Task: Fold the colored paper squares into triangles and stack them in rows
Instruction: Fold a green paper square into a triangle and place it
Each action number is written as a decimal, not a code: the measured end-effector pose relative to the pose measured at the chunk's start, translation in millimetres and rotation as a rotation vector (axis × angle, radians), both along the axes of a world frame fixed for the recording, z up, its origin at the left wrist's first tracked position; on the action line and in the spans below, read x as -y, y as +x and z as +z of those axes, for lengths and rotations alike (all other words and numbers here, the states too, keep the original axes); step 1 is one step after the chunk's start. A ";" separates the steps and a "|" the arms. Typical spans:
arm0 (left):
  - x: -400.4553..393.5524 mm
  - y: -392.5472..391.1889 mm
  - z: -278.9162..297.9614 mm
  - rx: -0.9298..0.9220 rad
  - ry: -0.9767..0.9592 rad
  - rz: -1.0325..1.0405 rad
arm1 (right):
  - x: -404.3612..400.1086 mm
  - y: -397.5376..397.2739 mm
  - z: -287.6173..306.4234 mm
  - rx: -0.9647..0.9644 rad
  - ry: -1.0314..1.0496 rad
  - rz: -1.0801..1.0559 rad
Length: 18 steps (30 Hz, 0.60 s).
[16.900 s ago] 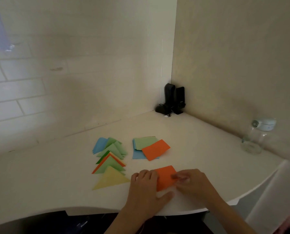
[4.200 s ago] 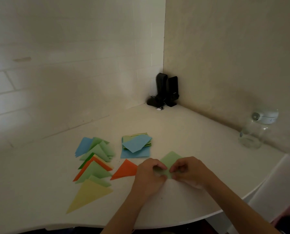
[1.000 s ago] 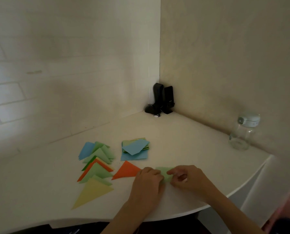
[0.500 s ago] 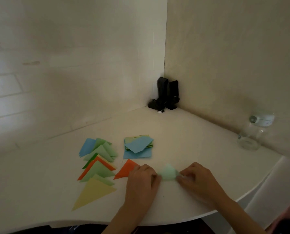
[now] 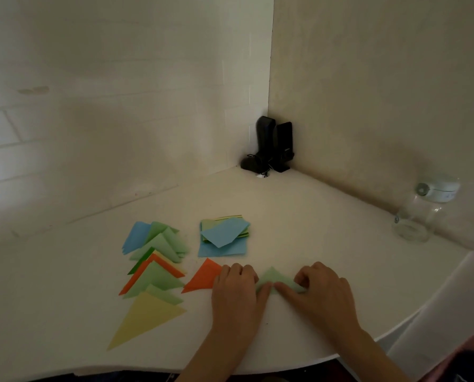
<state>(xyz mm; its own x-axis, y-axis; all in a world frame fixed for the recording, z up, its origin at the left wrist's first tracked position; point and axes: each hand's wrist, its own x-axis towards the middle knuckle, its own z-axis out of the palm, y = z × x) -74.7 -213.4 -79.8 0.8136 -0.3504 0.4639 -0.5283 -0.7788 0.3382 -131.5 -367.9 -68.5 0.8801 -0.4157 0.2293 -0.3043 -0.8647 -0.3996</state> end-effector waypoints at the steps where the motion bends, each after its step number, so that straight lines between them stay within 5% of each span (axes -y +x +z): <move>1: -0.7 0.5 0.2 -0.034 -0.024 -0.020 | 1.2 0.6 0.2 0.004 0.015 0.002; 11: -18.8 5.3 5.2 -0.255 -0.276 -0.168 | 21.5 -2.4 9.2 -0.010 0.372 0.172; 18: -21.0 -1.1 12.2 -0.149 -0.219 -0.169 | 22.3 -8.7 2.9 0.074 0.349 0.206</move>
